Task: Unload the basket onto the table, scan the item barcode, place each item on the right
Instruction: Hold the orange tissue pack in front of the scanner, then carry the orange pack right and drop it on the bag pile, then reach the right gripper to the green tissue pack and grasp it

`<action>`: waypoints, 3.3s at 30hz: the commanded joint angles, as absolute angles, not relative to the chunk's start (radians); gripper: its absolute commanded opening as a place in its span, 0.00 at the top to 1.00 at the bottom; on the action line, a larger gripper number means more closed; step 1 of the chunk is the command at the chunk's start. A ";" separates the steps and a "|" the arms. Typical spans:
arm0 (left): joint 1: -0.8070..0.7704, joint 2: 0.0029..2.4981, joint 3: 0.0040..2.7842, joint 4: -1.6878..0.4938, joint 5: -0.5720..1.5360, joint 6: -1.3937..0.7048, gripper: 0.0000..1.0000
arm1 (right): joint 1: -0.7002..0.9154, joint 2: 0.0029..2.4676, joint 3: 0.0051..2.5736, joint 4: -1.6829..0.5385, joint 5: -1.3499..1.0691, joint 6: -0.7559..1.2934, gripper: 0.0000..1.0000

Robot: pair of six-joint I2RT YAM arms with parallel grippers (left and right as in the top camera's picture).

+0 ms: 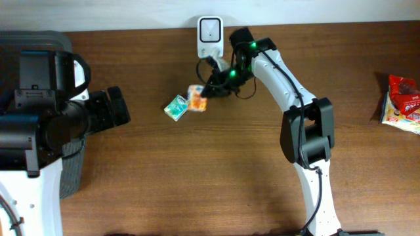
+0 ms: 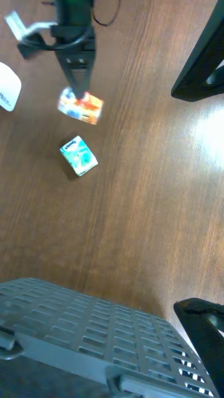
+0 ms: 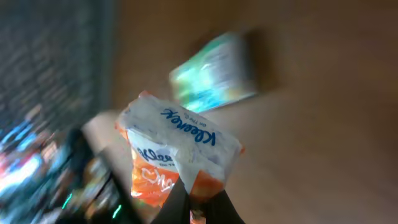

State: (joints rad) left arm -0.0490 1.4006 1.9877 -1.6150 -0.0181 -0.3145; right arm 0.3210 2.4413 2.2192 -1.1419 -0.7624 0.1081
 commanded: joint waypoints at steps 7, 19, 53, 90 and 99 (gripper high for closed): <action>-0.044 1.399 1.994 -1.615 -0.015 -0.314 0.01 | 0.330 2.442 2.510 -0.922 0.299 0.170 0.96; -0.044 1.399 1.994 -1.615 -0.015 -0.314 0.01 | 0.355 2.533 2.504 -0.577 0.300 -0.389 0.96; -0.044 1.399 1.994 -1.615 -0.015 -0.314 0.01 | 0.442 2.540 2.485 -0.484 0.556 -0.262 0.96; -0.044 1.399 1.994 -1.615 -0.015 -0.314 0.01 | -0.578 2.283 2.264 -1.391 0.501 0.643 0.02; -0.044 1.399 1.994 -1.615 -0.015 -0.314 0.01 | -0.429 2.119 2.264 -1.285 -0.061 0.337 0.01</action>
State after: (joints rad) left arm -0.0483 1.4006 1.9877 -1.6150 -0.0177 -0.3145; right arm -0.5156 2.2345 2.2536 -1.3193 0.3485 0.5430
